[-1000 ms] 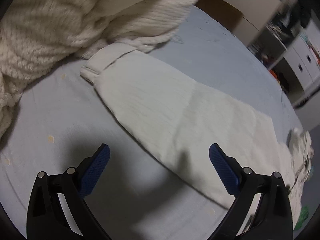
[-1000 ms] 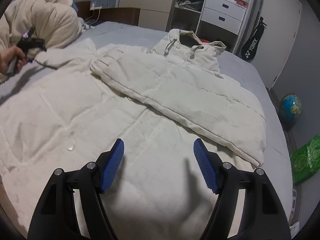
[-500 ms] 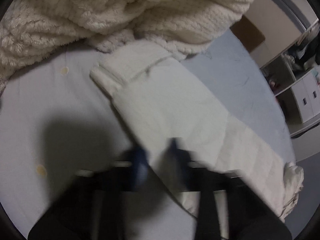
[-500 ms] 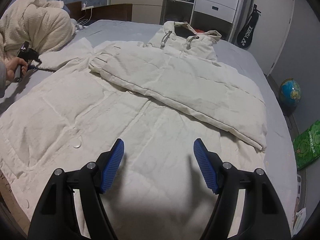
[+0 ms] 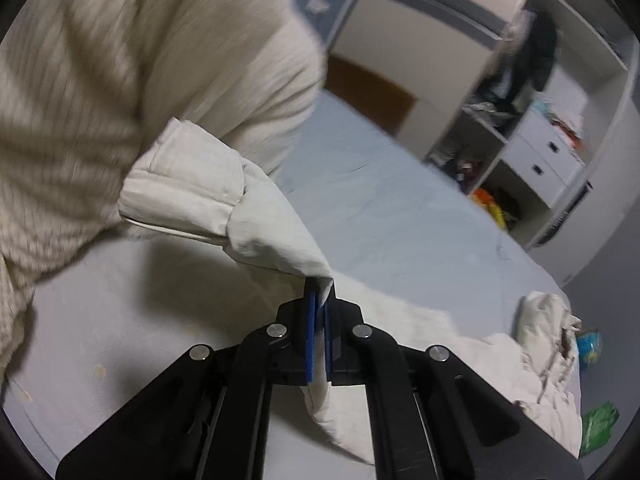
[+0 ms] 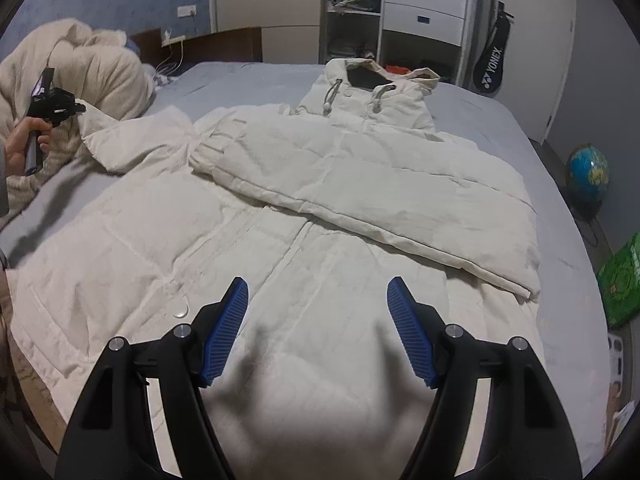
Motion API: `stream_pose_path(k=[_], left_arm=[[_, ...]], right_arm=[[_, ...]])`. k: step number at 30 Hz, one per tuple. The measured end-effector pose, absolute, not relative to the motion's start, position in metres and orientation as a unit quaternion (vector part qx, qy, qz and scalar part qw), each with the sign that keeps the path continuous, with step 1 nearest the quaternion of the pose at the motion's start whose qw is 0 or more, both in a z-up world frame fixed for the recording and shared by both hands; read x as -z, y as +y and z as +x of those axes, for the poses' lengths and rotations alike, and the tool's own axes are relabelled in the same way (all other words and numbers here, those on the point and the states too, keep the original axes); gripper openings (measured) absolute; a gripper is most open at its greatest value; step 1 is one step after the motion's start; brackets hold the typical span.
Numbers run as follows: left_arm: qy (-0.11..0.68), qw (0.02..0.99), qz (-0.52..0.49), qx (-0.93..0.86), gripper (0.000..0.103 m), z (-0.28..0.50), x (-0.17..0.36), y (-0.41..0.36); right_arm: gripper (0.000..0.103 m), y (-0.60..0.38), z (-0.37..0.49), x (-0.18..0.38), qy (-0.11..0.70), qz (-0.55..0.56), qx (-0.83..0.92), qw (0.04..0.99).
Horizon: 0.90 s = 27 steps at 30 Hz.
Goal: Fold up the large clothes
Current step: 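Grasp the cuff of the other sleeve with the left gripper, then lift the sleeve with the left gripper and fold it across the coat body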
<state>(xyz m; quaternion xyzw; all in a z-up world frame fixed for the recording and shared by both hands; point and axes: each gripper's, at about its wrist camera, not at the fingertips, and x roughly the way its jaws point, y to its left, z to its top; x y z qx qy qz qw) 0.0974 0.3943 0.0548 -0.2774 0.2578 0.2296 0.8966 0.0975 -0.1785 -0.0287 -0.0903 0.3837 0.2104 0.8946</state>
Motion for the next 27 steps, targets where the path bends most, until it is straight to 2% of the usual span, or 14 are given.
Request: stream_pose_path(k=[9,17,27], left_arm=[[0.226,0.946,-0.181,-0.149,0.003,0.124,-0.114,0.29],[0.234,0.964,-0.106,-0.067,0.003,0.162,-0.117,0.172],[0.241,0.966,-0.09,-0.004,0.003,0.194,-0.105,0.072]], right_arm=[[0.069,-0.198,0.101,0.022,0.382,-0.036,-0.209,0.9],[0.069,-0.213,0.102,0.013,0.368,-0.001,-0.204,0.907],[0.069,-0.237,0.11,0.006,0.36,0.047,-0.188,0.913]])
